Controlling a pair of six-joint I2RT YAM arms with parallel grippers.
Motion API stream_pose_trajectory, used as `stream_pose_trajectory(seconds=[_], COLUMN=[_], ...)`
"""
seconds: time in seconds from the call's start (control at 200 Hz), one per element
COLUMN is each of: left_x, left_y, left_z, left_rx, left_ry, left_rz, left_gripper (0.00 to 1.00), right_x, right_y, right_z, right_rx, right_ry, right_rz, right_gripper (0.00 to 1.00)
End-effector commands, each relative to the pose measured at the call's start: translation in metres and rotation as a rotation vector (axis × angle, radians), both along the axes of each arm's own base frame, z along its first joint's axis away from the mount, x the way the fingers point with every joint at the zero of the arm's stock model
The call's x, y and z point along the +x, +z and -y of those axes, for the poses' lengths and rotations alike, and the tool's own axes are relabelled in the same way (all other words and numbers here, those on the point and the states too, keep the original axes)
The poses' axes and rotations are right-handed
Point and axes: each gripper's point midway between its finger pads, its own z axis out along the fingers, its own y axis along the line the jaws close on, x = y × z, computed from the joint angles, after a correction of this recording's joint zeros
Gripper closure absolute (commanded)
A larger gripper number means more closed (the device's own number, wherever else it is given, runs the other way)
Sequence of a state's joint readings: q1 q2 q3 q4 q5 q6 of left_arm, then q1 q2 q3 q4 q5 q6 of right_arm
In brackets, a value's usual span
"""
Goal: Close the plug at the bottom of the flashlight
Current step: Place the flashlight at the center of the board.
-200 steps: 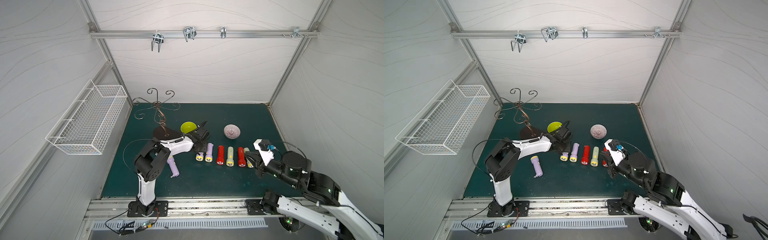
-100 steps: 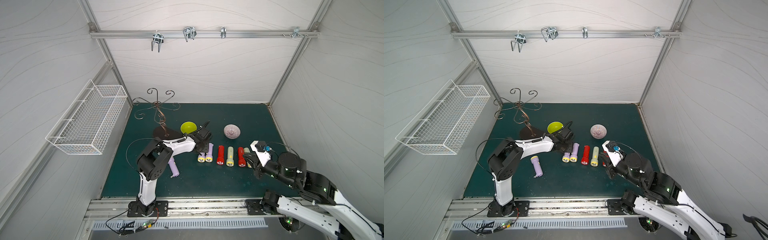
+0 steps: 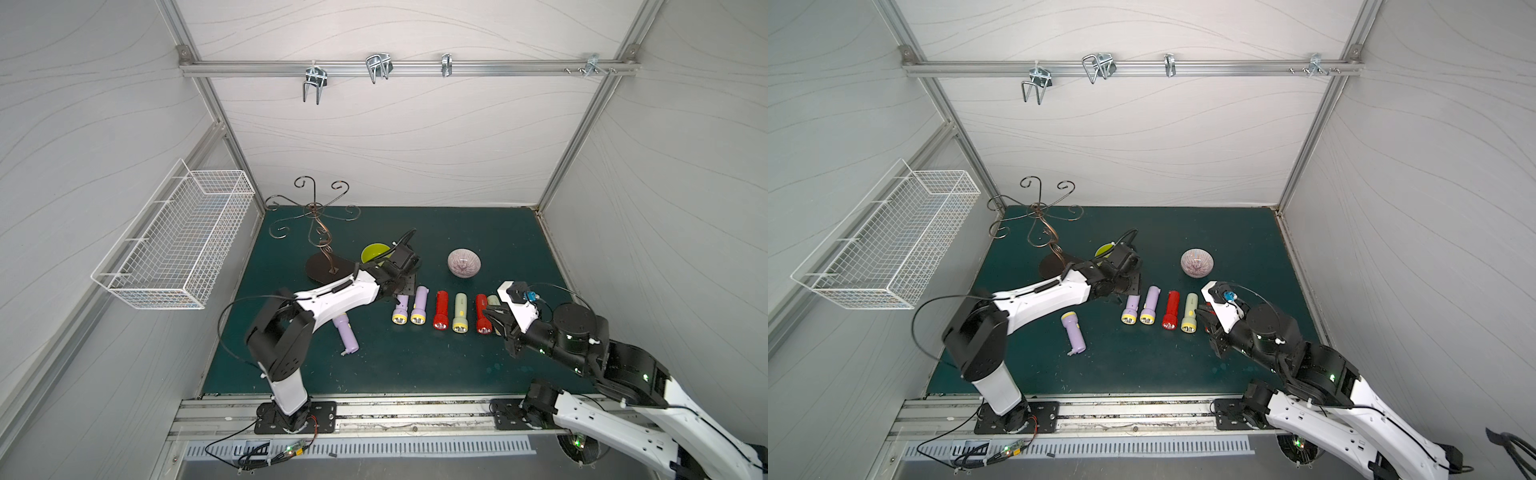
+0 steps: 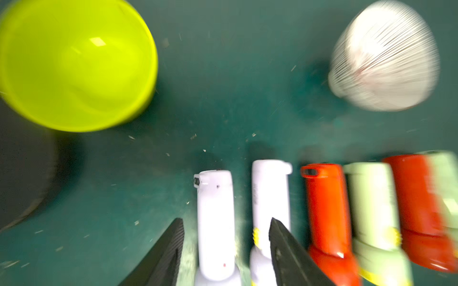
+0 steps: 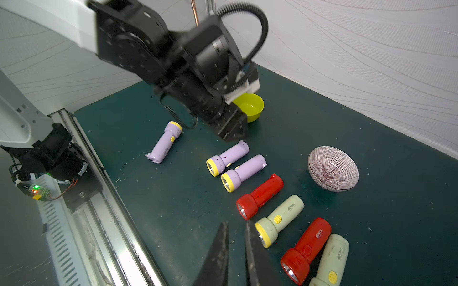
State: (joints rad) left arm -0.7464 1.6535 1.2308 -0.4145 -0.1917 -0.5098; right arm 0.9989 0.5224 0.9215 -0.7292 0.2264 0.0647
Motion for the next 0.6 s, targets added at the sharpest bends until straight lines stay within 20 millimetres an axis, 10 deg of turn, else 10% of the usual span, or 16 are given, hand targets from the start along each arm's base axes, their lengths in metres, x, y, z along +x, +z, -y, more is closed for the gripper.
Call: stream_pose_trajectory(seconds=[0.0, 0.33, 0.595], left_x=[-0.016, -0.071, -0.064], left_y=[0.035, 0.008, -0.024], left_z=[-0.031, -0.159, -0.182], left_rx=[0.032, 0.038, -0.096], left_ry=[0.037, 0.321, 0.415], left_rz=[0.069, -0.004, -0.045], left_gripper=[0.41, 0.45, 0.45], right_x=[0.0, -0.019, -0.055], right_y=[0.001, -0.041, -0.082], right_z=[-0.008, -0.071, -0.164], right_rx=[0.035, 0.115, 0.044], right_ry=[0.015, 0.199, 0.409], right_rz=[-0.018, -0.289, -0.339], right_gripper=[0.81, 1.0, 1.0])
